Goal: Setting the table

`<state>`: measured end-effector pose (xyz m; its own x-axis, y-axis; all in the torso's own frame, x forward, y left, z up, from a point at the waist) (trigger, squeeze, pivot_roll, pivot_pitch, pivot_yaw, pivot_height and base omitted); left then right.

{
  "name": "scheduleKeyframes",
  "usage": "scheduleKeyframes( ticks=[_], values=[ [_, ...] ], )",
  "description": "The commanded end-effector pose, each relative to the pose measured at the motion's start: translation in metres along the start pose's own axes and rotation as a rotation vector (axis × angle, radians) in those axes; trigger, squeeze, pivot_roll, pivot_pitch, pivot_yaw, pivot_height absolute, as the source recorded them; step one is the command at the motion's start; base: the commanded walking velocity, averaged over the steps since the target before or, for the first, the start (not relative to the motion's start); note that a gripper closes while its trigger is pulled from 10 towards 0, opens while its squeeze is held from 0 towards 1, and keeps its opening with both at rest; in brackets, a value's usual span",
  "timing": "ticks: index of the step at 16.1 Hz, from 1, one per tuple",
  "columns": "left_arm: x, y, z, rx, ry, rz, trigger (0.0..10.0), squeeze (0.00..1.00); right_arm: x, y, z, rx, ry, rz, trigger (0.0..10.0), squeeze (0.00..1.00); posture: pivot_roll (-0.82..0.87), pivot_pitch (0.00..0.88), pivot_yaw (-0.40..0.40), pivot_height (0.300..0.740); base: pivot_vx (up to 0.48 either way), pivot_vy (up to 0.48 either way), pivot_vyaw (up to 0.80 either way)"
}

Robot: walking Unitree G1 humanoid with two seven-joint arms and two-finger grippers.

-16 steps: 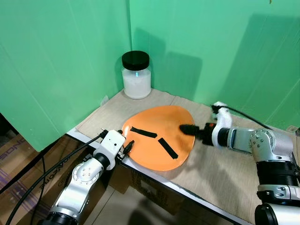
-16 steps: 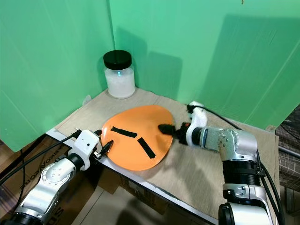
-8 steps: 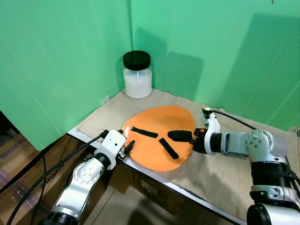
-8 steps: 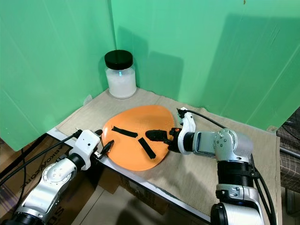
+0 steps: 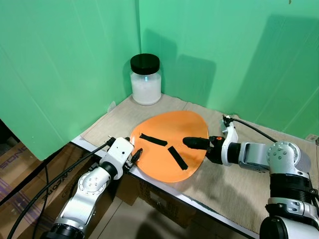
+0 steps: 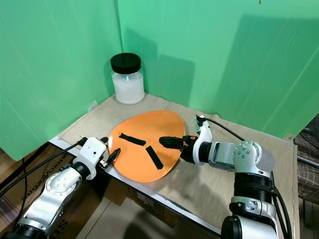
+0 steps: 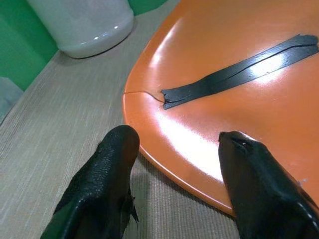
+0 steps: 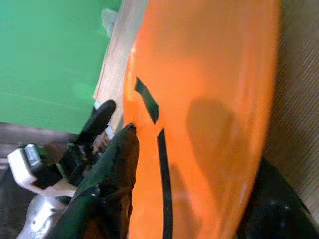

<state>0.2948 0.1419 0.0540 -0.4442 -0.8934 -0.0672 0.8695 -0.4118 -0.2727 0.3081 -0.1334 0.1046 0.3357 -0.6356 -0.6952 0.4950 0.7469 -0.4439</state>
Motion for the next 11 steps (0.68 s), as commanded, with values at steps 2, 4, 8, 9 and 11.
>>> scheduleKeyframes(
  ticks=[2,4,8,9,11],
  values=[
    [-0.006,-0.003,-0.011,-0.045,0.008,0.032,10.0,0.06,-0.004,0.000,0.000,0.005,0.031,0.037,0.0,0.00,-0.07,0.000,0.002,0.740,0.000,0.000,0.00],
    [-0.009,-0.003,-0.008,-0.029,0.018,0.044,10.0,0.00,-0.005,0.000,-0.001,0.001,0.033,0.044,0.0,0.00,-0.06,0.000,0.004,0.740,0.000,0.000,0.00],
    [-0.017,-0.003,0.003,0.013,0.029,0.073,10.0,0.00,-0.006,0.001,-0.001,0.000,0.040,0.048,0.0,0.00,-0.06,0.000,0.008,0.740,0.000,0.000,0.00],
    [-0.019,-0.003,0.008,0.035,0.028,0.082,10.0,0.00,-0.006,0.000,-0.001,0.002,0.040,0.048,0.0,0.00,-0.05,0.000,0.009,0.740,0.000,0.000,0.00],
    [-0.025,-0.006,0.023,0.101,0.018,0.098,10.0,0.00,-0.006,0.000,0.001,0.014,0.042,0.050,0.0,0.00,-0.05,0.000,0.010,0.740,0.000,0.000,0.00]
  ],
)
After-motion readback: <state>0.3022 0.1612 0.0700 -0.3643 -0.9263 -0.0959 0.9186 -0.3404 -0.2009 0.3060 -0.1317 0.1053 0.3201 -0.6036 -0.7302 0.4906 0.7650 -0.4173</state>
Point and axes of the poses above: a point about 5 cm out from each wrist's last joint towards the gripper, its own y axis pointing out of the wrist towards the gripper, its own z axis along the axis of the wrist's last joint, x = y × z, the point moved 3 cm from there along y, pointing out of the wrist towards the gripper, and after that the axes turned 15 degrees about -y, right-handed, at the moved point
